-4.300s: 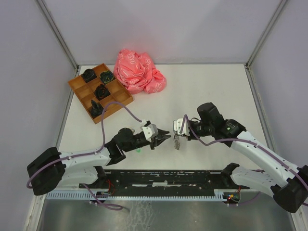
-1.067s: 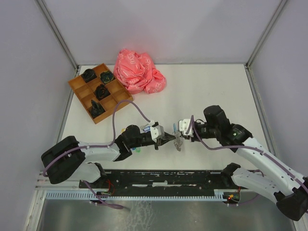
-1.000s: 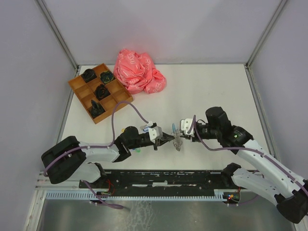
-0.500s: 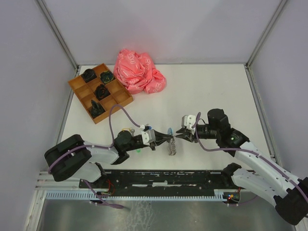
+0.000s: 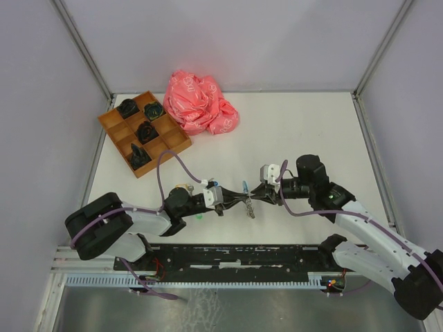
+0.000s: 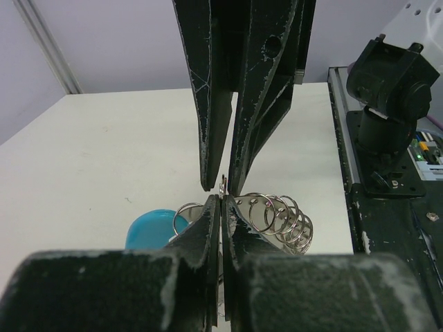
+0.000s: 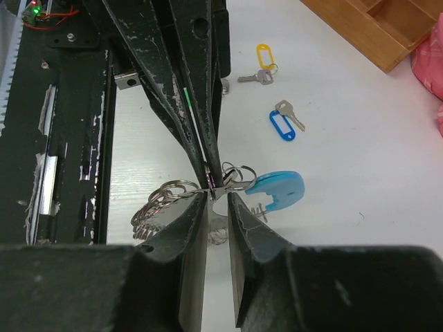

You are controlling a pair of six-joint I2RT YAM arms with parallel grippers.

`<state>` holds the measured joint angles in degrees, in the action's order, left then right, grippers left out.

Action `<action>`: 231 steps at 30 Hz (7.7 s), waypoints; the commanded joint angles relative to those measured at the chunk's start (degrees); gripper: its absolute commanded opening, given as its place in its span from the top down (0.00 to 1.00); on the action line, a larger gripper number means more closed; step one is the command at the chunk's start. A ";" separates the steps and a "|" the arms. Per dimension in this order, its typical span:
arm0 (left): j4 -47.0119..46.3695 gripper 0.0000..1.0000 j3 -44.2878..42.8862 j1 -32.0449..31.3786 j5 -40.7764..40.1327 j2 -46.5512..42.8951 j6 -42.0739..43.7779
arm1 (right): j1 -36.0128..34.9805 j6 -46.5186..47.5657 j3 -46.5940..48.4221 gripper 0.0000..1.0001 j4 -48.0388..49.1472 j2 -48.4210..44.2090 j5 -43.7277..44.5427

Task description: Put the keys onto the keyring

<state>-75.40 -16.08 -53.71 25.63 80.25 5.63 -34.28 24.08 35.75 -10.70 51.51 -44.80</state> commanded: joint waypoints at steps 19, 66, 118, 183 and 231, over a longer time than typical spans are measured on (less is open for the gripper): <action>-6.88 0.97 -1.93 -0.16 2.96 1.21 -2.45 | -0.11 1.25 1.49 0.88 1.53 1.36 -3.02; 89.71 0.31 -16.06 5.98 -39.55 -24.15 -37.29 | -4.01 44.10 13.76 0.99 -27.20 3.36 12.81; 91.11 0.66 -20.85 12.48 -24.05 -7.04 -45.10 | -10.10 36.79 10.99 0.99 -23.44 6.28 13.90; 97.40 0.97 -30.23 15.57 -30.65 -3.98 -15.95 | -10.11 36.22 9.87 0.99 -22.79 4.43 14.71; 94.68 0.65 -47.75 15.39 -28.34 16.63 -19.69 | -10.45 35.51 9.03 0.99 -23.49 3.73 14.97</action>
<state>26.63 -66.41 -38.02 -1.41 102.65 -8.86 -44.51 60.20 44.66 -35.62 56.14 -29.43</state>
